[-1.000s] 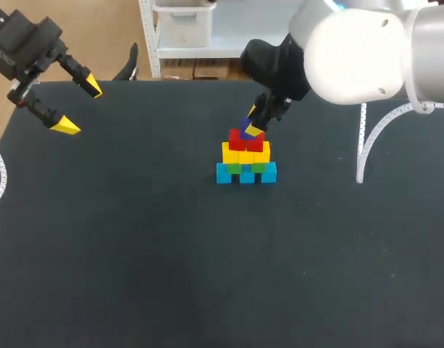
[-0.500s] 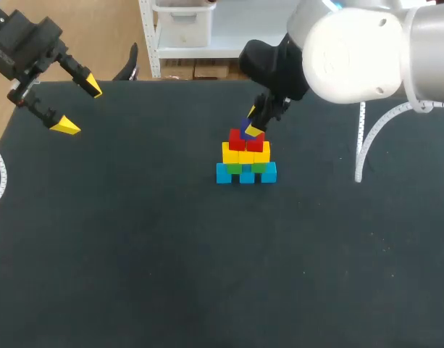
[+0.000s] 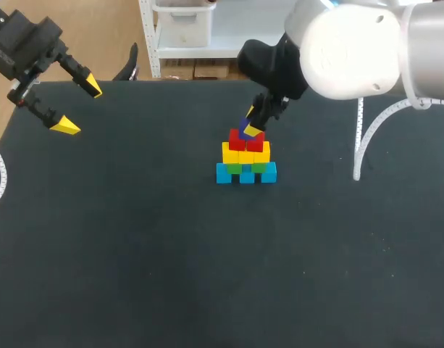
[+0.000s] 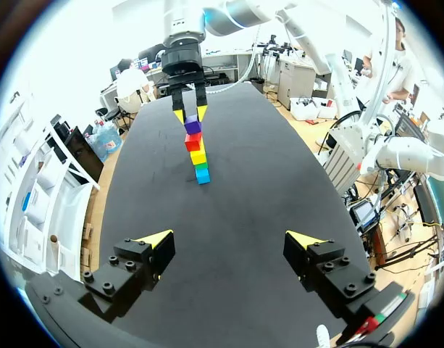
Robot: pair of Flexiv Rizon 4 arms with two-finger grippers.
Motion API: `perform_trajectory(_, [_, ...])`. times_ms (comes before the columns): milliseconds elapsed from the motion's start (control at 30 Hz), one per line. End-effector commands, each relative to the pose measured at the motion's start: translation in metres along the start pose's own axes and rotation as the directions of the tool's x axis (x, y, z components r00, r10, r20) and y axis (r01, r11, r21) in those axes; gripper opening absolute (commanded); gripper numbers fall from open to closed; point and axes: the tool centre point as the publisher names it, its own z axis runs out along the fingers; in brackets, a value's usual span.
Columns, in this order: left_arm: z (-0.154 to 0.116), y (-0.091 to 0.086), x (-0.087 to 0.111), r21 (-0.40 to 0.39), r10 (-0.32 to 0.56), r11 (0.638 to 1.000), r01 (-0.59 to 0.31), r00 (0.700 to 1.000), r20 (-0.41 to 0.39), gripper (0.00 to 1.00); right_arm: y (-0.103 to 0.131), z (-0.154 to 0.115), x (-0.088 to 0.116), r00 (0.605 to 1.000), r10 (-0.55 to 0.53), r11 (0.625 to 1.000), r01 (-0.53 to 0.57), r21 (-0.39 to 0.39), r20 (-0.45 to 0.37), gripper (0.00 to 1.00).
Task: Place the blue cubes, place green cubes on the blue cubes, place the yellow cubes on the green cubes, then place the red cubes on the yellow cubes, and place purple cube on the red cubes.
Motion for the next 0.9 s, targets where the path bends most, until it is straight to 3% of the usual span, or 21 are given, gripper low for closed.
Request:
perform_trajectory(33, [-0.0004,0.0018,0.0008,0.004,0.002,1.000,-0.002,1.000,0.000,1.00,-0.0007,0.0005,-0.0005,1.000,0.000,1.000,0.000,-0.004,0.000,0.22])
perform_trajectory(267, [-0.0004,0.0018,0.0008,0.004,0.002,1.000,-0.002,1.000,0.000,1.00,-0.0005,0.0012,-0.0004,1.000,0.002,1.000,-0.002,-0.006,-0.005,0.33])
perform_trajectory(467, [-0.0004,0.0018,0.0008,0.004,0.002,1.000,-0.002,1.000,0.000,1.00,-0.0012,0.0013,0.0004,1.000,0.006,1.000,-0.006,-0.004,-0.007,0.34])
perform_trajectory(567, [-0.0004,0.0018,0.0008,0.004,0.002,1.000,-0.002,1.000,0.000,1.00,-0.0012,0.0016,0.0003,1.000,0.005,1.000,-0.005,-0.007,-0.007,0.42])
perform_trajectory(900, [-0.0004,0.0018,0.0008,0.004,0.002,1.000,-0.002,1.000,0.000,1.00,-0.0017,0.0028,0.0002,1.000,0.004,1.000,-0.004,-0.014,-0.009,0.47])
